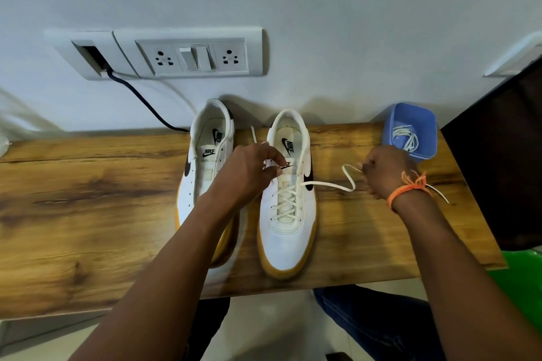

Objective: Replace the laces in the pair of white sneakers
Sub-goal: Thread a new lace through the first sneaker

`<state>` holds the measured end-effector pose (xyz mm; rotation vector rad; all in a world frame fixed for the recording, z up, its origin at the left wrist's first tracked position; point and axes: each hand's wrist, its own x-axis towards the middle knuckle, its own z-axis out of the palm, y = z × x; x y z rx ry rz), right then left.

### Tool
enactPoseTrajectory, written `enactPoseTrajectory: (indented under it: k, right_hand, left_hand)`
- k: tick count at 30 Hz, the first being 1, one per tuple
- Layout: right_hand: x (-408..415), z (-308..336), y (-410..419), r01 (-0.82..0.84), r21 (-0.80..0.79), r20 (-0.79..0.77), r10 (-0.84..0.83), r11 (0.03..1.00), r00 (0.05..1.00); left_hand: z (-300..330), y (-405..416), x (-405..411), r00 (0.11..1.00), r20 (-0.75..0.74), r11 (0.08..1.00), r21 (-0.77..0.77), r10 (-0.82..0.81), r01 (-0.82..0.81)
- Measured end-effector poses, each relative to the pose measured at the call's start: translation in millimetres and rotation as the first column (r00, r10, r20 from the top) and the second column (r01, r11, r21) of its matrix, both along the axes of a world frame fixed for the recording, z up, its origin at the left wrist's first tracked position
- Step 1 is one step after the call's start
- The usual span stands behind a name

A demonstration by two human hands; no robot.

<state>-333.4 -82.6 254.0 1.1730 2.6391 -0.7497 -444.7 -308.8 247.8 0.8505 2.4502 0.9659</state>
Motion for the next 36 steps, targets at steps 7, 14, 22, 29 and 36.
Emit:
enactPoseTrajectory:
  k: [7,14,22,29,36]
  right_hand:
    - [-6.0,5.2,-35.8,-0.159,-0.298,-0.158,0.115,0.941,0.981]
    - [-8.5,-4.5,-55.1,-0.331,-0.346,-0.138,0.302,0.878,0.943]
    - [-8.1,-10.0,-48.9,-0.341,-0.269,-0.149,0.311,0.901,0.939]
    - [-9.6,-6.4,-48.9,-0.320,-0.256,-0.257,0.255,0.912,0.932]
    - [-16.8,23.0,-81.3,-0.412,-0.758,-0.470,0.014,0.505,0.882]
  left_hand:
    - [2.5,0.9,0.9,0.998,0.056,1.000,0.008,0.012,-0.012]
    - [3.6,-0.1,1.7,0.978,0.188,0.986,-0.154,0.089,-0.061]
    - [13.9,-3.8,1.6,0.970,0.238,0.953,-0.303,0.050,0.025]
    - [30.9,-16.7,-11.6,0.947,0.320,0.983,-0.171,-0.001,0.059]
    - [38.9,-3.7,-3.8,0.887,0.458,0.923,0.365,-0.063,-0.123]
